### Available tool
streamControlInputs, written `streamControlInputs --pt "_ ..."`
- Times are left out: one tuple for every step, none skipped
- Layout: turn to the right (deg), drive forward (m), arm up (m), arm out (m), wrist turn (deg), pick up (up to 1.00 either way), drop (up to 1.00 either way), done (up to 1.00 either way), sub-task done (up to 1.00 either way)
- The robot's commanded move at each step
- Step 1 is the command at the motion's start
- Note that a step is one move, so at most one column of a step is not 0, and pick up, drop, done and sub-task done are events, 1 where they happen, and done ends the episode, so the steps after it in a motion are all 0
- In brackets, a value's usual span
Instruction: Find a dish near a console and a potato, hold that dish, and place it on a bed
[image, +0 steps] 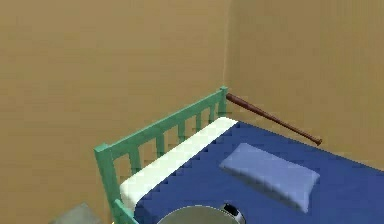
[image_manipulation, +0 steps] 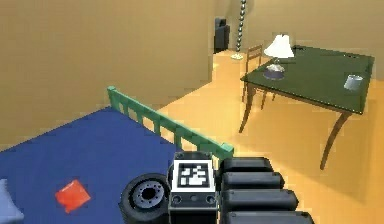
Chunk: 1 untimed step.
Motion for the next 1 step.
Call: streamControlInputs --pt "-9.0 0.00 0.00 0.00 0.0 0.00 0.00 0.00 0.00"
